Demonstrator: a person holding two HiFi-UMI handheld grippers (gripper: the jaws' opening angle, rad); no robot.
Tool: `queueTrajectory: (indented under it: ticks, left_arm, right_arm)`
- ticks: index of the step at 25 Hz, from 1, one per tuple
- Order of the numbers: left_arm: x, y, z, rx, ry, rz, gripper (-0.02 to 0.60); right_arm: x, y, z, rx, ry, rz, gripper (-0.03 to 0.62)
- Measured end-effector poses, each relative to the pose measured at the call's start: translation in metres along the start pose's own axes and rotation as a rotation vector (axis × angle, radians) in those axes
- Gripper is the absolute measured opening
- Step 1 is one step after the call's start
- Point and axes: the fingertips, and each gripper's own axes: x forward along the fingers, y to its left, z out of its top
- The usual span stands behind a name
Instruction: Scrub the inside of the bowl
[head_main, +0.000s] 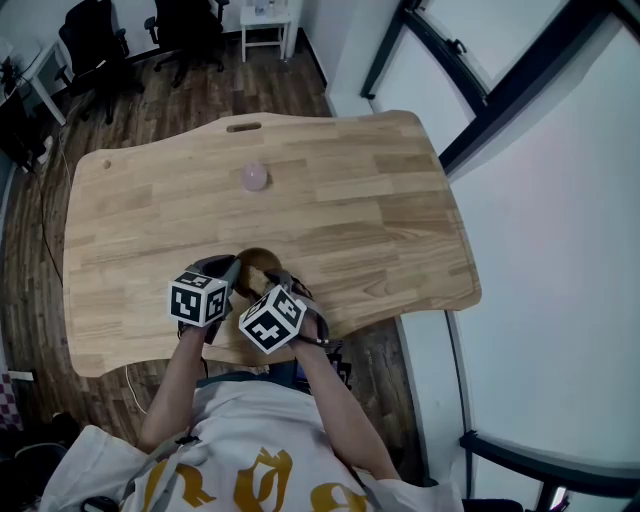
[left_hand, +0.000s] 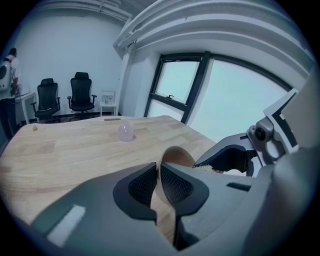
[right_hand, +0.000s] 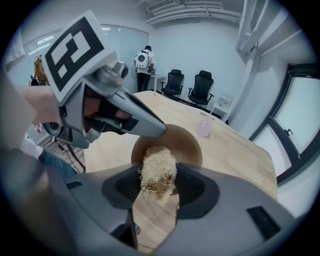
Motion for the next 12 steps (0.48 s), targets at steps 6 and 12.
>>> queueTrajectory:
  ticks: [6,12]
  left_arm:
    - [0.003,-0.005,0.0,0.01,0.011,-0.007,0.021]
    - [0.007,-0.018,-0.005,0.001,0.018,-0.054,0.023]
  right_arm:
    - [-0.003,-0.021,-0.003,0.015,0.016,-0.107,0.186]
    - [-0.007,-0.033,-0.001,0.009,-0.021,-0.156,0.186]
